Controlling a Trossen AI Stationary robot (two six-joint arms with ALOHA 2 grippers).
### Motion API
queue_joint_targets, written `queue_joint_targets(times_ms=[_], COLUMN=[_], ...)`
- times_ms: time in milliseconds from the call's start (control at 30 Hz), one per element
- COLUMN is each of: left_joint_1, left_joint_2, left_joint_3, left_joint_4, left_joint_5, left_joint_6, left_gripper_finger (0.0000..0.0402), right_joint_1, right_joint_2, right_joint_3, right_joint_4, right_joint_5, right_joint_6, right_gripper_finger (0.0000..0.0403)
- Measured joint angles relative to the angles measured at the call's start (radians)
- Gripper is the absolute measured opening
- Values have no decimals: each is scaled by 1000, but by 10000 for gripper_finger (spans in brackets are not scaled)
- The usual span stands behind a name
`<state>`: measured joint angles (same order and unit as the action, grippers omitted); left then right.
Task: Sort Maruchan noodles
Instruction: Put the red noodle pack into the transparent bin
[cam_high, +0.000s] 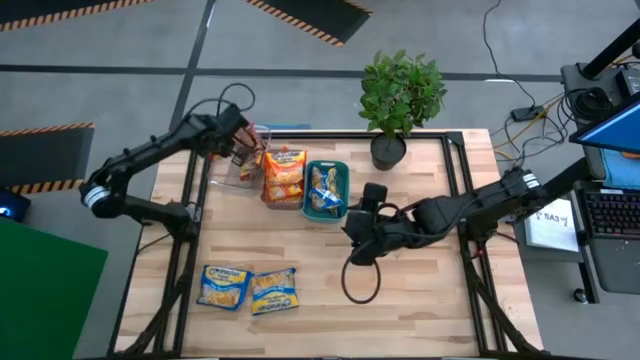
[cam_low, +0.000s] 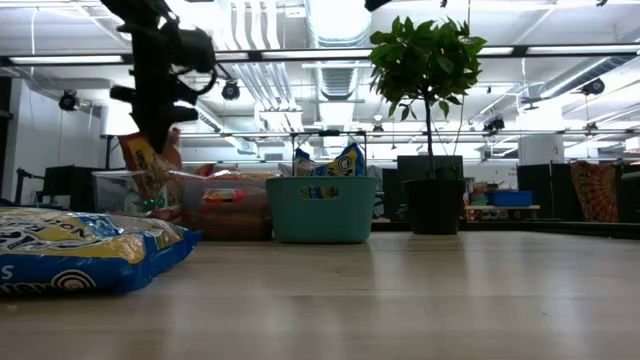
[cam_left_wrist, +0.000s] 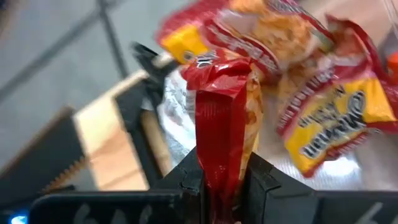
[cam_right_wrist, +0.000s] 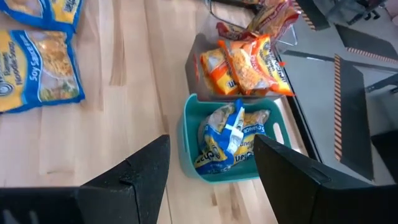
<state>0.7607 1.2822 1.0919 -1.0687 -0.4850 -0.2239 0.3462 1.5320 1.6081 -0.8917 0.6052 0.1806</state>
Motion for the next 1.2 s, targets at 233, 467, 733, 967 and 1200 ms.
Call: queue_joint_targets(times_ms=[233,467,733,967,1200], left_joint_1=[48,32,29,28,33], left_joint_2=[102,131,122,136,191], left_joint_3=[49,140,204,134,47], left_joint_4=[-45,-165,-215,-214,-115], left_joint_5=[85,87,116,163,155], left_joint_6=[83,81,77,97,91], left_gripper_finger=[35,35,35,35,35], right_joint_1=[0,0,0,18,52], right_joint_2=[37,42,41,41,41], right_joint_3=[0,-1,-2,-13,-32], right_joint_4=[-34,-47,-113,-131,-114], right_joint_5=[0,0,-2,-2,-2], right_joint_6=[1,25,118,198,233], right_gripper_finger=[221,221,221,221,221])
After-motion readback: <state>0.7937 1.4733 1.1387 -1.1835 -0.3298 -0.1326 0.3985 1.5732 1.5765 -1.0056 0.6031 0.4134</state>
